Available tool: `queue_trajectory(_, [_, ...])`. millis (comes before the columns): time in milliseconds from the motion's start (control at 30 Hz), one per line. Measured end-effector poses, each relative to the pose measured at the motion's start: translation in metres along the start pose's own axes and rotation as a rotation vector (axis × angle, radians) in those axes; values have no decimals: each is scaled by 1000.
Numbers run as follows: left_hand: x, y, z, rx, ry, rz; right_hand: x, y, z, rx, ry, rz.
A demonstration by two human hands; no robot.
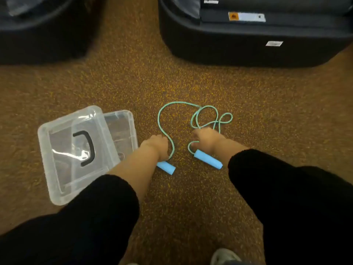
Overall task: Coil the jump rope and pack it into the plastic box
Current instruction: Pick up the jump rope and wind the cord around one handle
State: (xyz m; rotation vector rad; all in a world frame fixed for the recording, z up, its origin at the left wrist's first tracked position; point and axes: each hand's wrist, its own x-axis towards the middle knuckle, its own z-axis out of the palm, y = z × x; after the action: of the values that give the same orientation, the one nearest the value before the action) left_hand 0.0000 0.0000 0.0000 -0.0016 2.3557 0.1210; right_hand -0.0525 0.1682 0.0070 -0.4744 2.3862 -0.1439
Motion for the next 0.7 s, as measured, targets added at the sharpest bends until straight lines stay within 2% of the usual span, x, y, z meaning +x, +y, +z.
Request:
queue_trajectory(100, [3,3,28,86,-96,-47,1,-14,36,-33,-114,-75])
queue_trajectory(333, [12,-4,59,51,-53,-98,9,-46,94,92,-199,-117])
queue_trajectory(500, [19,-1,63,-50,-74,-140,17,-56,111,185,-118,-57])
queue_trajectory(633, [20,4,59,-135,-95,-181,14,-61,118,135,5,-59])
queue_trajectory(700, [18,8,53,-212,-78,-200,9,-63,118,138,-4,-75])
